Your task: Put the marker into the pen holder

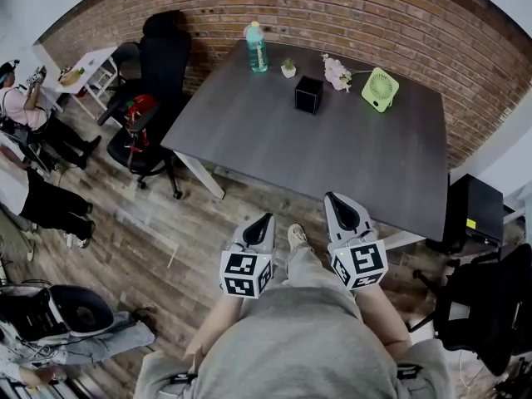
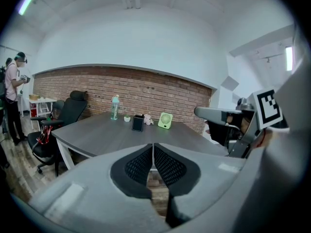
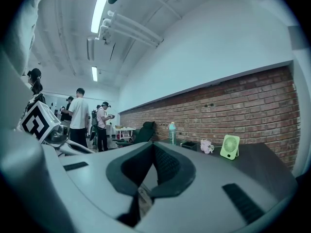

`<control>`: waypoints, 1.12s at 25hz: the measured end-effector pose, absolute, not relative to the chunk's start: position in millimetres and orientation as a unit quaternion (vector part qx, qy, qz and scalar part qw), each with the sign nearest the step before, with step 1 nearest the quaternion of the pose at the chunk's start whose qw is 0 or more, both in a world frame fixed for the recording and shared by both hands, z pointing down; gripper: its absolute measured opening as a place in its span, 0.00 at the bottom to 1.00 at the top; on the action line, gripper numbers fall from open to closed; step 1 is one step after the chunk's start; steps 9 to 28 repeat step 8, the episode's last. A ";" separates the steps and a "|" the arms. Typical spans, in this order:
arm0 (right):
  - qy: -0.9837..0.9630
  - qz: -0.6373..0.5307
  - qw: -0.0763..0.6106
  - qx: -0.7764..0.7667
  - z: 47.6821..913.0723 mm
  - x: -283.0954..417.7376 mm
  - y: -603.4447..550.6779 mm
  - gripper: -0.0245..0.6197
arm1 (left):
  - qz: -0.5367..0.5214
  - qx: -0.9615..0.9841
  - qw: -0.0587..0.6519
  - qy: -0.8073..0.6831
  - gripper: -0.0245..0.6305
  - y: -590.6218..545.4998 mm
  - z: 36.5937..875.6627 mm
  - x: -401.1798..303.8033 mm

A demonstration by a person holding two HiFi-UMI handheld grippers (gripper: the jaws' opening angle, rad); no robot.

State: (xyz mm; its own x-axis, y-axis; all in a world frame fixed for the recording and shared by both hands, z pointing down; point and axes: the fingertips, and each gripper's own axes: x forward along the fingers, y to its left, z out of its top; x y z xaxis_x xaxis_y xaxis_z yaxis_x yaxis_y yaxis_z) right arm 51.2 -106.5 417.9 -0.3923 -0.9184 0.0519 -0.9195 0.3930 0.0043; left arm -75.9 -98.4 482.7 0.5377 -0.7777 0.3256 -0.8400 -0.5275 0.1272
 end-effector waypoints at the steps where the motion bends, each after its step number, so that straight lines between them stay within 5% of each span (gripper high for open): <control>1: -0.834 0.013 0.022 0.551 418.5 52.0 -106.4 0.04 | 0.116 0.866 0.135 -0.467 0.07 -98.1 483.5 -75.4; 28: -0.833 0.015 0.021 0.552 422.2 55.5 -106.0 0.04 | 0.116 0.867 0.134 -0.466 0.07 -97.9 486.3 -71.2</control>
